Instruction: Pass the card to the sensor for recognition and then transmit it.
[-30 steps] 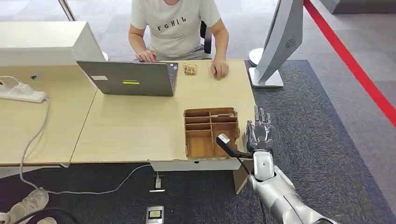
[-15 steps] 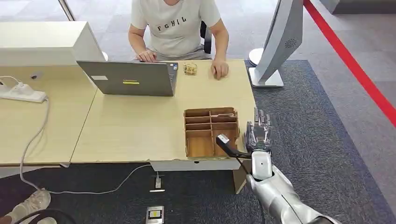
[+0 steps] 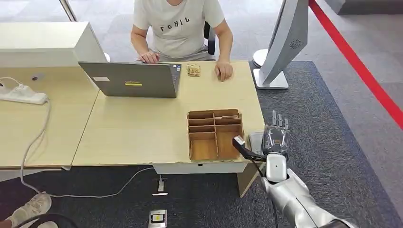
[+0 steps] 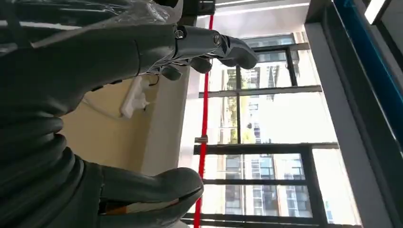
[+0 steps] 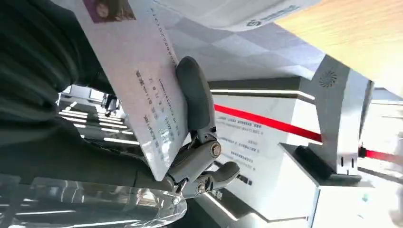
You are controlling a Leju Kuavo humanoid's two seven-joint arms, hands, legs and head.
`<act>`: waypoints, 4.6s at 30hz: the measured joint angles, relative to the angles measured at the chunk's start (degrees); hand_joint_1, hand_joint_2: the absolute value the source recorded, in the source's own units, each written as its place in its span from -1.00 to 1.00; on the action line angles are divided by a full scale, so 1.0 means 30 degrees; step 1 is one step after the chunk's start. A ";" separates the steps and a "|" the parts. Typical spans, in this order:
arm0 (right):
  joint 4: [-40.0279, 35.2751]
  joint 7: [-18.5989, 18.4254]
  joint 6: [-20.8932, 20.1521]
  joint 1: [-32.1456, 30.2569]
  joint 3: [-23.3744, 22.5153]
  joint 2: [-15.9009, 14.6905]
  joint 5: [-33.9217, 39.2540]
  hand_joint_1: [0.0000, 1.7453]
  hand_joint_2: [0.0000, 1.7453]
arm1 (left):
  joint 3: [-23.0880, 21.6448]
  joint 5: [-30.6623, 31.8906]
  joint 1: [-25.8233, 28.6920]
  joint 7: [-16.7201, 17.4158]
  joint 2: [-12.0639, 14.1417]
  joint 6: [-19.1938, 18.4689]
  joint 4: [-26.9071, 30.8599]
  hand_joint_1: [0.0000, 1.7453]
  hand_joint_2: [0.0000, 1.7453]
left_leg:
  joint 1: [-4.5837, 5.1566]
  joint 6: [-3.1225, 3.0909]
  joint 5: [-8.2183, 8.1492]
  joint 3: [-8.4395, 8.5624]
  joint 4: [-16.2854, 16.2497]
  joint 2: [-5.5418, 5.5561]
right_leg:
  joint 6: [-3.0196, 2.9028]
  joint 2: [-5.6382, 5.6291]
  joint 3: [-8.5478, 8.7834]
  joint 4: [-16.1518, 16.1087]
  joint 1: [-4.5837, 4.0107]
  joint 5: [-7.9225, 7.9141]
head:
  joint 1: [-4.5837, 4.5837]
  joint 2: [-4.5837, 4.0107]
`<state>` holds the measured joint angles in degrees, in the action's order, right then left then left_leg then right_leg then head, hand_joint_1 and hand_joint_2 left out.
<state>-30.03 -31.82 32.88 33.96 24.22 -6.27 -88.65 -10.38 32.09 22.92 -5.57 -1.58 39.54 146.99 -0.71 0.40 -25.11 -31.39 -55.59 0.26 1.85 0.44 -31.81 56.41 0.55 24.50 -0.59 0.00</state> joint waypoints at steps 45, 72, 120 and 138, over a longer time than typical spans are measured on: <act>-1.0615 0.2724 -0.0657 0.0978 -0.0299 0.1077 0.4307 1.00 1.00 | -0.0131 -0.8140 -0.1251 -0.4699 0.2573 0.0000 -0.0503 -1.00 1.00 | -0.0007 0.0002 0.0002 -0.0014 0.0005 -0.0004 | -0.0005 -0.0002 -0.0012 0.0023 -0.0007 0.0001 | 0.0007 0.0000; -0.7724 0.3169 0.0465 0.3261 0.0357 0.3095 0.4758 1.00 1.00 | -0.0138 -0.8256 -0.1983 -0.4503 0.2572 -0.0001 -0.1566 -1.00 1.00 | -0.0005 0.0001 0.0002 -0.0023 0.0004 -0.0002 | -0.0004 -0.0002 -0.0017 0.0017 -0.0005 0.0001 | 0.0007 0.0000; -2.3650 0.6470 -0.8679 -0.7746 -0.0991 -0.3390 1.7764 -1.00 1.00 | 0.0605 -0.9480 0.1348 -0.7205 0.1961 0.0000 -0.1457 -1.00 1.00 | 0.0001 -0.0006 -0.0060 0.0000 0.0006 -0.0003 | 0.0011 -0.0007 0.0000 -0.0027 -0.0002 0.0023 | 0.0007 0.0000; -2.4188 0.5631 -0.9516 -0.7439 0.0642 -0.3790 1.6194 -1.00 1.00 | 0.0597 -0.9677 0.0902 -0.7636 0.2128 0.0000 -0.1231 -1.00 1.00 | -0.0001 -0.0008 -0.0055 -0.0011 0.0009 0.0004 | 0.0009 -0.0004 0.0014 -0.0011 -0.0003 0.0026 | 0.0000 0.0000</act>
<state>-102.60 -14.93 4.33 11.64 26.14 -17.64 -40.07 -8.59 3.06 25.63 -28.48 4.81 39.54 143.29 -0.71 0.37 -25.27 -31.42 -55.56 0.27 1.88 0.43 -31.77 56.38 0.54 24.58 -0.59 0.00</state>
